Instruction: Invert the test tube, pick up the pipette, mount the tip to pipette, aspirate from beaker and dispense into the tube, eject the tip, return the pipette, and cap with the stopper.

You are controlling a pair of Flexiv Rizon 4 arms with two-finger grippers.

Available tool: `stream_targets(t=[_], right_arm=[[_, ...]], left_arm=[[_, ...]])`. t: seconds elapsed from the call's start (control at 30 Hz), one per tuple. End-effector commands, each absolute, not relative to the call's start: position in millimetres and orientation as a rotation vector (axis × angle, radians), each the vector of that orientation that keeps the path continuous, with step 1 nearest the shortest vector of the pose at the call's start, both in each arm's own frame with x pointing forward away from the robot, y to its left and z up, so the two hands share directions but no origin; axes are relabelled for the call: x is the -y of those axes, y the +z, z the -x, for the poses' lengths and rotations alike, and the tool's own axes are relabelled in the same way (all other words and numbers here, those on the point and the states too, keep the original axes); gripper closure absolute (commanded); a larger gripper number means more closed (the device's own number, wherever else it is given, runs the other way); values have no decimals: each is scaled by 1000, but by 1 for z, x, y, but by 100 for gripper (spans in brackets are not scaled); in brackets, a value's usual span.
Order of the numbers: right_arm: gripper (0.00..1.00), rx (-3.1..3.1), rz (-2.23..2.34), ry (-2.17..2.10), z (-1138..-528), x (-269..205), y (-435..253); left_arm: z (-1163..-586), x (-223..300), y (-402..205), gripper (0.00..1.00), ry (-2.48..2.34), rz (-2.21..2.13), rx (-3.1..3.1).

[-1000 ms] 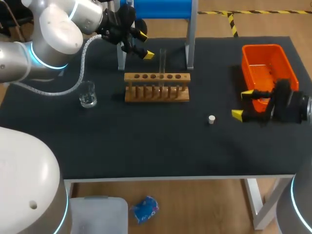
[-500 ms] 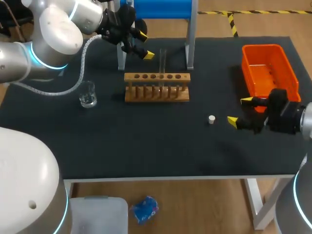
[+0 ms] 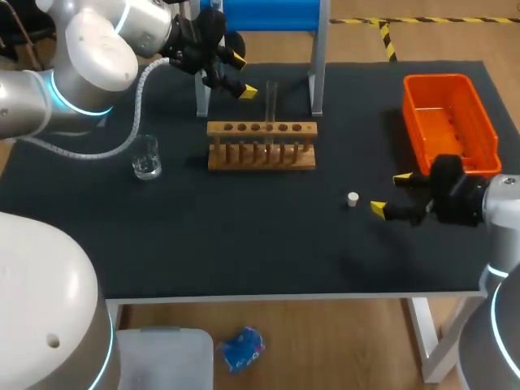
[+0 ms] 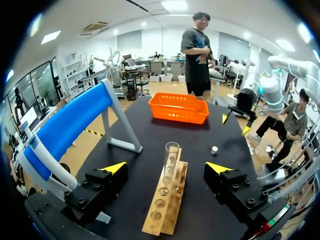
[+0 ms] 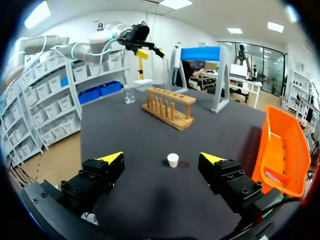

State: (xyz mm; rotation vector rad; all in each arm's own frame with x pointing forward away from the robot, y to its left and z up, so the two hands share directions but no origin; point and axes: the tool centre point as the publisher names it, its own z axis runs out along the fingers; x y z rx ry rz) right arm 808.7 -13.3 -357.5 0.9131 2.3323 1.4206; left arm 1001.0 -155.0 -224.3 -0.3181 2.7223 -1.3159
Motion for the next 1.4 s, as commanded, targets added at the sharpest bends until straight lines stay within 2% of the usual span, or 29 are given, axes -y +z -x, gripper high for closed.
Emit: stream_targets(t=[0.03, 0.57, 0.6, 0.63, 0.7, 0.87, 0.93, 1.03, 1.07, 1.1, 1.13, 1.23, 1.3, 1.4], right_arm=[[0, -2316, -956, 1386, -821, 0, -372], [0, -2348, -978, 1340, -838, -15, -400], [4, -2350, -977, 1335, -839, -16, -401], [2, -2355, -976, 1322, -840, -17, -401], [7, -2357, -974, 1315, -841, -19, -403], [11, -2368, -973, 1292, -844, -22, -409], [24, -2369, -972, 1290, -846, -24, -412], [25, -2374, -970, 1282, -849, -26, -414], [21, -2380, -968, 1276, -850, -27, -415], [22, -2383, -961, 1270, -851, -28, -416], [29, -2381, -961, 1266, -852, -29, -416], [27, -2385, -964, 1266, -854, -30, -417], [32, -2389, -964, 1263, -856, -31, -418], [34, -2395, -968, 1256, -859, -31, -420]], left_arm=[[-1002, 154, -223, 0, -1312, 317, -2730], [-1002, 154, -223, 0, -1312, 317, -2730], [-1002, 154, -223, 0, -1312, 317, -2730], [-1002, 154, -223, 0, -1312, 317, -2730], [-1002, 154, -223, 0, -1312, 317, -2730], [-1002, 154, -223, 0, -1312, 317, -2730], [-1002, 154, -223, 0, -1312, 317, -2730], [-1002, 154, -223, 0, -1312, 317, -2730], [-1002, 154, -223, 0, -1312, 317, -2730], [-1002, 154, -223, 0, -1312, 317, -2730], [-1002, 154, -223, 0, -1312, 317, -2730], [-1002, 154, -223, 0, -1312, 317, -2730], [-1002, 154, -223, 0, -1312, 317, -2730], [-1002, 154, -223, 0, -1312, 317, -2730]])
